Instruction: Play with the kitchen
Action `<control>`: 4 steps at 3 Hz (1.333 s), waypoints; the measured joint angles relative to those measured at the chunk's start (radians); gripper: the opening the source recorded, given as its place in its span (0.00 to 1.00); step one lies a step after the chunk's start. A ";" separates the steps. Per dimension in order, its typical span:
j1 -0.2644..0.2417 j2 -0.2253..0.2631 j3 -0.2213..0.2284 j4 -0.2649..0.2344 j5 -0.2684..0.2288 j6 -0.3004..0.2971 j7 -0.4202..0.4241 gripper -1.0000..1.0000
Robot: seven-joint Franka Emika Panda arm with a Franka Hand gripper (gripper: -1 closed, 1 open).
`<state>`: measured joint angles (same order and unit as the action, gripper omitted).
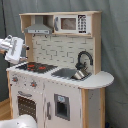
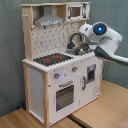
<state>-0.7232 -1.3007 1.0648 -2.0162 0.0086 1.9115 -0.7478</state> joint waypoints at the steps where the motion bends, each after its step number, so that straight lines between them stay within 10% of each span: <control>1: -0.037 0.104 0.000 0.041 0.016 -0.017 -0.005 1.00; 4: -0.065 0.391 -0.014 0.085 0.015 -0.112 -0.032 1.00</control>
<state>-0.7879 -0.9099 1.0506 -1.9314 0.0238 1.7993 -0.7802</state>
